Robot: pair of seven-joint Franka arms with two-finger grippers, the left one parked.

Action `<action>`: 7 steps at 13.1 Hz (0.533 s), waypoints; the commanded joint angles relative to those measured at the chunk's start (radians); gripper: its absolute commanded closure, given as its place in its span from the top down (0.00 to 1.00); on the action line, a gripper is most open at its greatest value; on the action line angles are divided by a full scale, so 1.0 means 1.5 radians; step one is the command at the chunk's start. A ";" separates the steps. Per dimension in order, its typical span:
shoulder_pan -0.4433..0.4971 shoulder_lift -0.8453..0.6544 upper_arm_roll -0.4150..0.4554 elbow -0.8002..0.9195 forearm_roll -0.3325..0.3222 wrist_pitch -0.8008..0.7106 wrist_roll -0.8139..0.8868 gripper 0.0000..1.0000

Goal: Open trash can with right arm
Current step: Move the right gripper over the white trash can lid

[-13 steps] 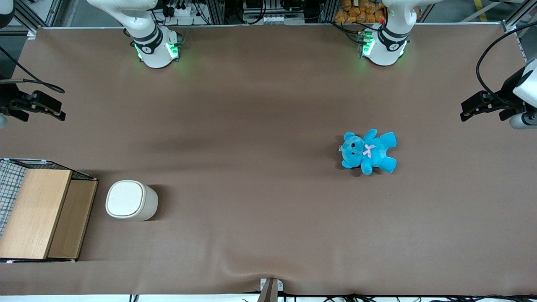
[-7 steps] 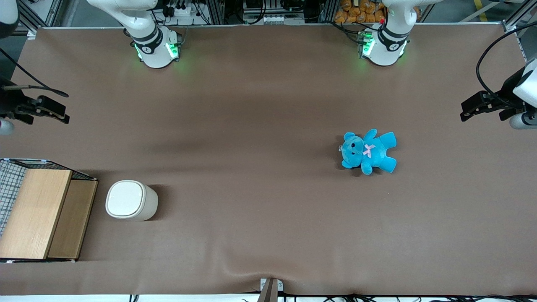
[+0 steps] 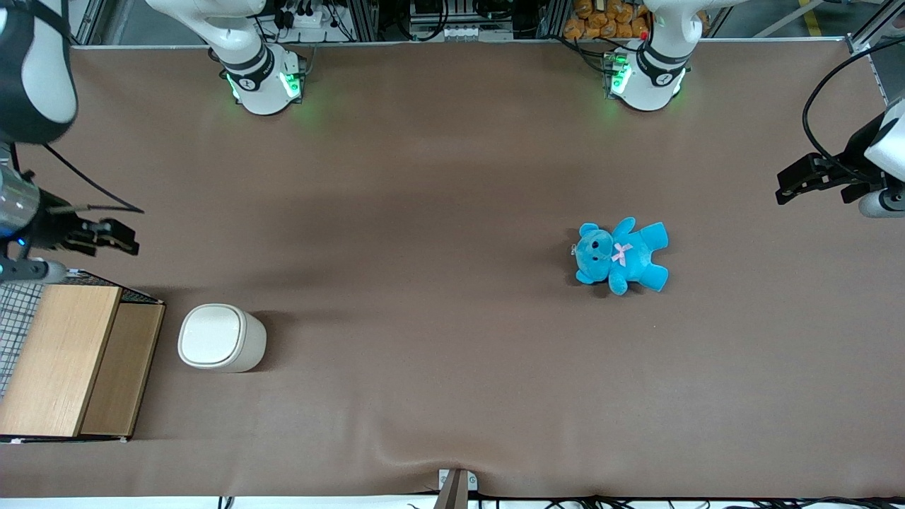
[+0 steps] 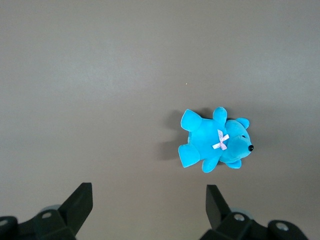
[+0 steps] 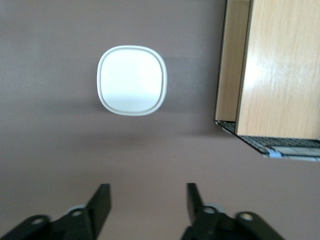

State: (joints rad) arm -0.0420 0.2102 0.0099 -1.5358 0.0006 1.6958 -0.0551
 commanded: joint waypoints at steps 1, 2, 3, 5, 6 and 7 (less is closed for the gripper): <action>0.002 0.076 0.001 0.086 -0.012 -0.012 0.006 0.44; 0.002 0.093 0.002 0.093 -0.010 -0.005 0.007 0.33; 0.004 0.104 0.002 0.092 -0.009 0.017 0.008 0.22; 0.009 0.132 0.002 0.091 -0.002 0.037 0.006 0.00; 0.009 0.147 0.002 0.091 0.001 0.042 0.006 0.00; 0.010 0.157 0.002 0.089 0.001 0.057 0.006 0.00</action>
State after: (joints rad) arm -0.0304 0.4005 0.0103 -1.4401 0.0010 1.7705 -0.0546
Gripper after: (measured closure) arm 0.991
